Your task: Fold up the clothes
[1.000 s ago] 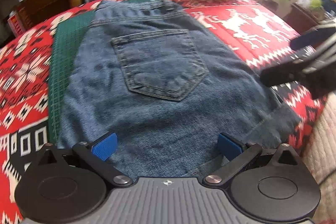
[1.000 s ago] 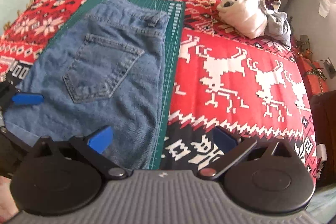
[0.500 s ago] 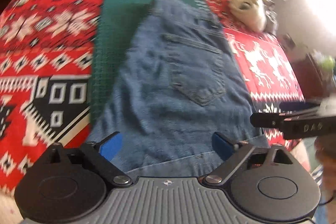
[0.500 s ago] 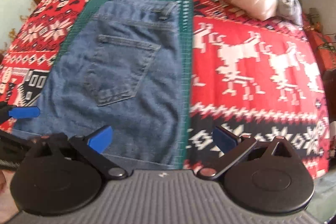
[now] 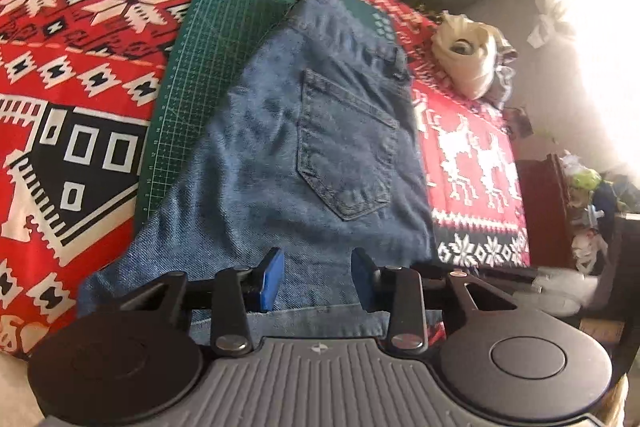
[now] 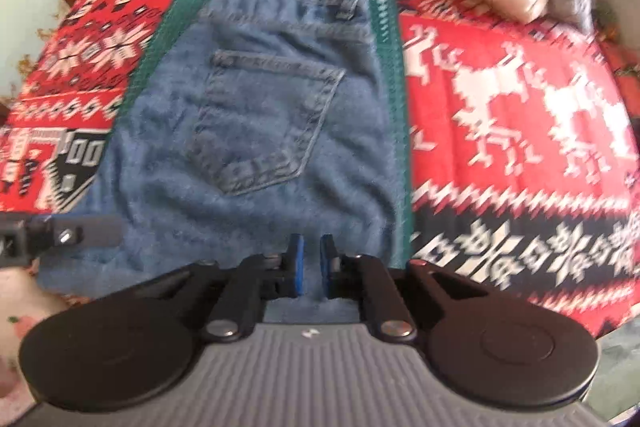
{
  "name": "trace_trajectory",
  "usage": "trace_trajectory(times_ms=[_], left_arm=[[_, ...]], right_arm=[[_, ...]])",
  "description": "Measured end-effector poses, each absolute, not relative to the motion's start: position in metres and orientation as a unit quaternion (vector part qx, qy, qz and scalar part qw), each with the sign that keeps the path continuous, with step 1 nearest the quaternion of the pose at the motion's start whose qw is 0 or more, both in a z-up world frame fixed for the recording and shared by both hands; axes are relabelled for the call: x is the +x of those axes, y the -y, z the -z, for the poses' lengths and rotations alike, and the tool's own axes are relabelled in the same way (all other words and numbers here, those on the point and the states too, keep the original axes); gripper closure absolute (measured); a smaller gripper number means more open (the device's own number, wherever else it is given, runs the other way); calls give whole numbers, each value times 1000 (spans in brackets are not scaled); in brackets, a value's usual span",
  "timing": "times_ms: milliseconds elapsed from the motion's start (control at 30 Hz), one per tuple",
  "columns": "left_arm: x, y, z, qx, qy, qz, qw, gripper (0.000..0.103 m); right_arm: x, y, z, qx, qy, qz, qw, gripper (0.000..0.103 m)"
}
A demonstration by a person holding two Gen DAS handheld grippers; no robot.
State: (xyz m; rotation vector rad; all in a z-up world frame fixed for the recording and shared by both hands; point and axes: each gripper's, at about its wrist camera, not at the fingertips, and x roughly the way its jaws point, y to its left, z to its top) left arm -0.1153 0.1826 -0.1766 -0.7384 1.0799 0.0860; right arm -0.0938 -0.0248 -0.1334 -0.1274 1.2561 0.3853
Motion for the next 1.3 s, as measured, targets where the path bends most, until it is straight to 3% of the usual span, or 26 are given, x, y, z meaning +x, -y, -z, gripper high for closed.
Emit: trace_trajectory(times_ms=[200,433,600,667,1033,1233,1300], left_arm=[[-106,-191,194,-362,-531,-52,764,67],[-109,-194,202,-369,-542,-57,753,67],[-110,-196,207,-375,-549,-61,745,67],[-111,-197,209,-376,-551,-63,742,61],[-109,-196,208,-378,-553,-64,739,61],[-111,-197,197,-377,-540,-61,750,62],[-110,-199,195,-387,-531,-55,752,63]], right_arm=[[-84,16,163,-88,-645,-146,745,93],[-83,-2,162,-134,-639,-144,743,89],[-75,2,159,-102,-660,-114,736,85],[-73,3,158,-96,-662,-114,734,84],[-84,4,145,-97,-641,-120,752,78],[-92,11,133,-71,-638,-141,753,77],[-90,19,127,-42,-646,-159,746,82]])
